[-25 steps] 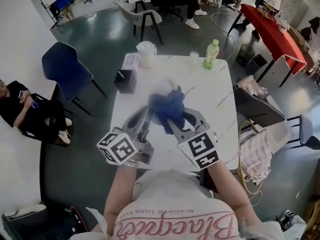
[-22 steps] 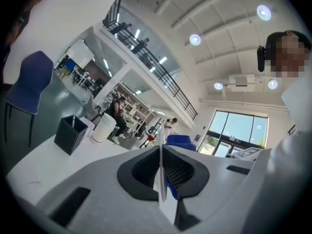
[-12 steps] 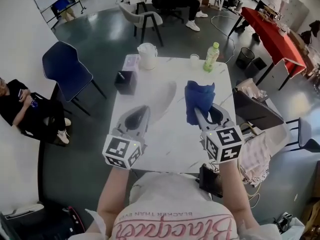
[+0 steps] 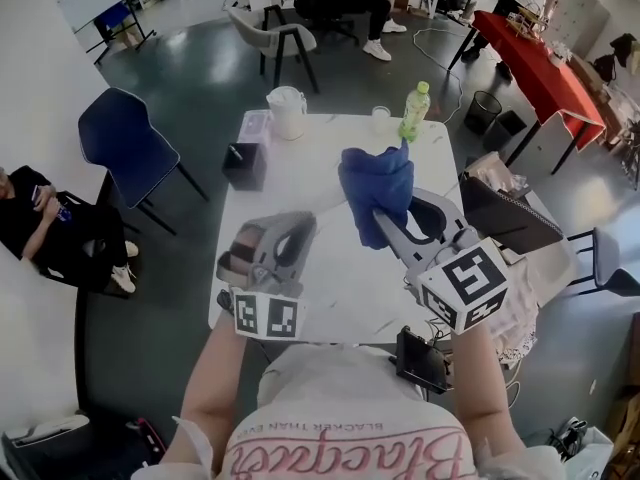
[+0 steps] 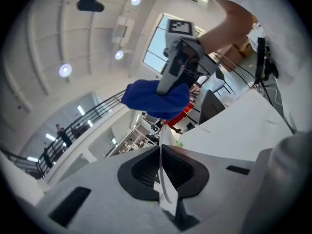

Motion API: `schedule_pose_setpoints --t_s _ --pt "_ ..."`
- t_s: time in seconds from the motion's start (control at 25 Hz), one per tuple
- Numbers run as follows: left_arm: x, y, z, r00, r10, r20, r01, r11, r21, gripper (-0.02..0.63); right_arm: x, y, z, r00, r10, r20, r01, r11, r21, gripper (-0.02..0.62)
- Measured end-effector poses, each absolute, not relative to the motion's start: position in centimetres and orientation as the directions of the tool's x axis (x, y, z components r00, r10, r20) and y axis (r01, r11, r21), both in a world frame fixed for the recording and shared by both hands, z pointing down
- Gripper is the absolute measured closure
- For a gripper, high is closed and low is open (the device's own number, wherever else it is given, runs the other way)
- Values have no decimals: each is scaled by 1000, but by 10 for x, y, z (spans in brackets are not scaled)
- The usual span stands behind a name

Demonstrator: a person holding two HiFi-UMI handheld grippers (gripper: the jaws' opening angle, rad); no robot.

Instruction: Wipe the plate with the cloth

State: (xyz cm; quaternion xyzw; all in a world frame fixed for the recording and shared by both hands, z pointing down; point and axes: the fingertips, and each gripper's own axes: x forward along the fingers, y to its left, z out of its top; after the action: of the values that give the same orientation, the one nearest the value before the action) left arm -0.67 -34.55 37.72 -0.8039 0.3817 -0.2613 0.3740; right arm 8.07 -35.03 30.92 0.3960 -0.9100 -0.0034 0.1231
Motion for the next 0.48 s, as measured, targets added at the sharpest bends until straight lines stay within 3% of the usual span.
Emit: schedule_pose_setpoints --t_s 0.24,0.48 --pt "9 -336 386 612 -777 145 -151 -295 -944 591 43 -345 310 -715 -621 321 -564 784 259 489" --pt "11 -327 392 641 -751 157 -13 -215 -977 591 25 -352 343 -684 -551 478 -455 834 311 489"
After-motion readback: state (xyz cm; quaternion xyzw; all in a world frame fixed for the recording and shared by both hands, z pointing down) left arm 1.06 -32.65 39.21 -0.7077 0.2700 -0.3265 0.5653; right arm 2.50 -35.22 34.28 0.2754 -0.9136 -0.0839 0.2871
